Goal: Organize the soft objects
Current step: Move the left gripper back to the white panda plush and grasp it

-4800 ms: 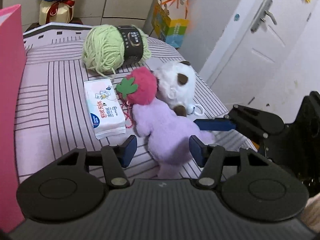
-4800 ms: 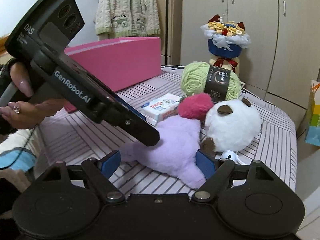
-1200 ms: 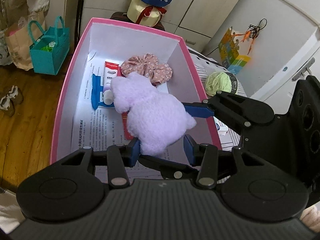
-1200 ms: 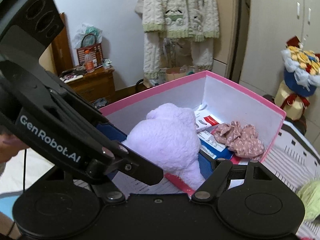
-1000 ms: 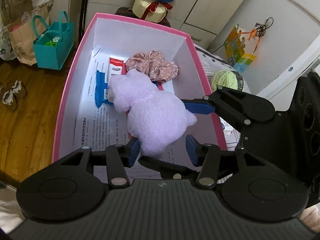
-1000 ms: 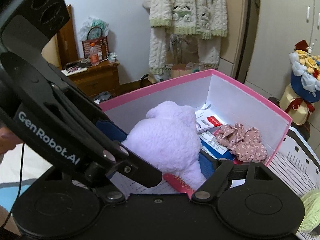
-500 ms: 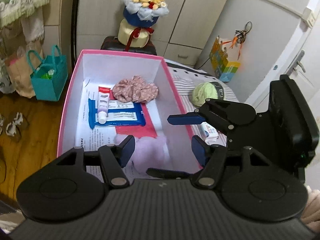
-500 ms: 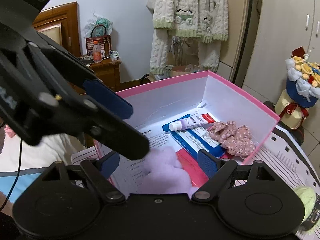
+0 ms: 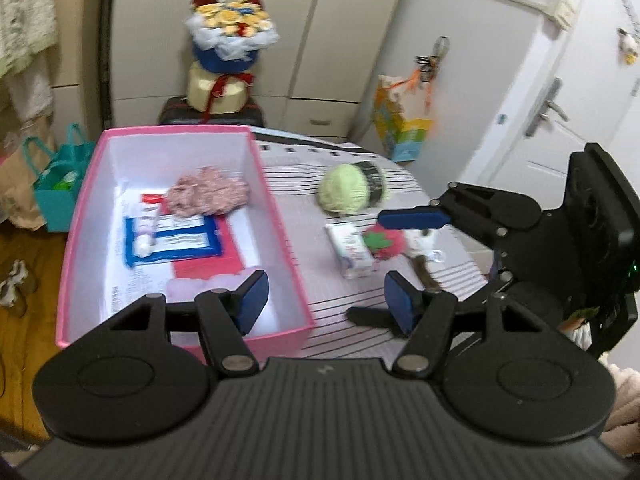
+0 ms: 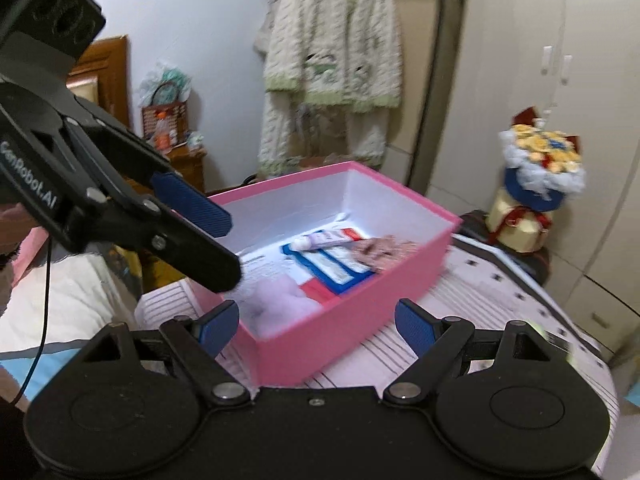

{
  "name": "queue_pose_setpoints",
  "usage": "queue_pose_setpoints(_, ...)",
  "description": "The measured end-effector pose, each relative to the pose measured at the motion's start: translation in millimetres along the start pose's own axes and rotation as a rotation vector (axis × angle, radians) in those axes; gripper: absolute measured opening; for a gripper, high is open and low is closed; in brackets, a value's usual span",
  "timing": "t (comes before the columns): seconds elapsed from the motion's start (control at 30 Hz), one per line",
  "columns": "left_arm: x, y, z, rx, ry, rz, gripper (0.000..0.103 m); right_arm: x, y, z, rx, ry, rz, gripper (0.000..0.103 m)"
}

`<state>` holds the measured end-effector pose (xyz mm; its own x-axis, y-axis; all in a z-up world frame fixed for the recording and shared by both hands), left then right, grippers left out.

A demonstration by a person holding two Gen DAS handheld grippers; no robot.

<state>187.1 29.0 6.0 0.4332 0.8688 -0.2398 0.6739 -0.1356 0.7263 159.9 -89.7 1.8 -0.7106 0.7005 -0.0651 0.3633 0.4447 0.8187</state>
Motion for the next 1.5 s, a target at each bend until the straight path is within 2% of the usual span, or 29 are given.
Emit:
queue_pose_setpoints(0.3, -57, 0, 30, 0.040, -0.094, 0.123, 0.063, -55, -45, -73, -0.081, -0.162, 0.079, 0.088)
queue_pose_setpoints(0.53, -93, -2, 65, 0.087, -0.162, 0.173, 0.063, -88, -82, -84, -0.079, -0.214, 0.168, 0.088)
queue_pose_setpoints(0.7, -110, -3, 92, 0.113, -0.180, 0.185, 0.063, -112, -109, -80, -0.063, -0.234, 0.223, 0.088)
queue_pose_setpoints(0.9, -120, -2, 121, 0.106, -0.181, 0.186, 0.063, -133, -138, -64, -0.026, -0.284, 0.219, 0.088)
queue_pose_setpoints(1.03, -127, 1, 142, 0.088, -0.186, 0.182, 0.062, -146, -154, -48, -0.005, -0.274, 0.255, 0.088)
queue_pose_setpoints(1.23, -140, 3, 173, 0.054, -0.233, 0.141, 0.062, -166, -172, -22, 0.011, -0.253, 0.317, 0.088)
queue_pose_setpoints(1.4, -152, 11, 200, 0.009, -0.196, 0.151, 0.061, -185, -180, 2, 0.027, -0.228, 0.374, 0.088)
queue_pose_setpoints(1.5, -155, 19, 219, -0.025, -0.140, 0.161, 0.060, -195, -182, 15, 0.040, -0.214, 0.407, 0.088)
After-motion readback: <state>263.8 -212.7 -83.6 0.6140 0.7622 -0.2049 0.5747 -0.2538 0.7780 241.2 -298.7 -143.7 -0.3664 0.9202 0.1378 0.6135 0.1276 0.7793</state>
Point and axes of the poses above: each gripper's, at about its wrist camera, not at the fingertips, and z roughly the way its jaws point, x to its left, y to its top, the point moved 8 cm from there along z, roughly the way its jaws point, and after that the axes turned 3 degrees about y, right-handed, at the moved point
